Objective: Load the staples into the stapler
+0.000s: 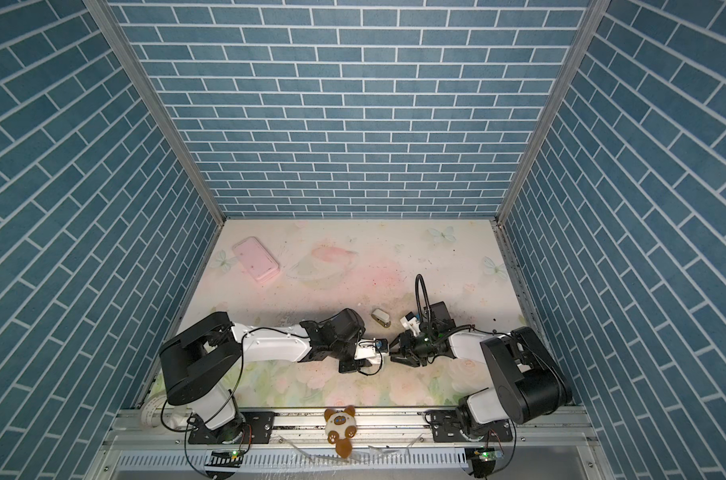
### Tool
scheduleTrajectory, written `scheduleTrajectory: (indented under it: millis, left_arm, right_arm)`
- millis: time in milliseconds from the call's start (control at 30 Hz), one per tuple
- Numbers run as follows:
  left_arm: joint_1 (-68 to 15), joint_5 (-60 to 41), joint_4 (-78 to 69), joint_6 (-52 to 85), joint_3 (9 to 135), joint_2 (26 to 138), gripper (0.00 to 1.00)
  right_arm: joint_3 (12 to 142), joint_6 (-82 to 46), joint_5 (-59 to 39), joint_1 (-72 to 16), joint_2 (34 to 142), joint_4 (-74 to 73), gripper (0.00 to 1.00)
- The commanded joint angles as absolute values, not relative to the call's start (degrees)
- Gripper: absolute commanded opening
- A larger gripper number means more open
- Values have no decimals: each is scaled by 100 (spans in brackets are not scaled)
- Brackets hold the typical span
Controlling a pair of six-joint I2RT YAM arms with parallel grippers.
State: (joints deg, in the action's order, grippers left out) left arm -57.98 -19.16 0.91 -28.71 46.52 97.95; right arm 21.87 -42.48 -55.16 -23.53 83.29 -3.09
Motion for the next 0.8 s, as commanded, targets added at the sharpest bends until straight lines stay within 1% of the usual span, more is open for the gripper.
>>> scheduleTrajectory:
  millis: [0, 67, 500, 767]
  left_arm:
    - [-5766, -1973, 119, -2802, 4546, 9767, 33]
    - [-5766, -1984, 126, -2802, 4549, 9792, 35]
    - [-5774, -2033, 240, -2772, 4665, 9914, 35]
    - [-5776, -2009, 228, -2745, 4649, 9914, 35]
  right_arm:
    - [2127, -4512, -5594, -2437, 8419, -764, 44]
    - [2118, -4550, -5586, -2473, 8444, -851, 44]
    - [1995, -4807, -5625, -2612, 8624, -1500, 42]
    - [1934, -4816, -5647, -2672, 8524, -1504, 42]
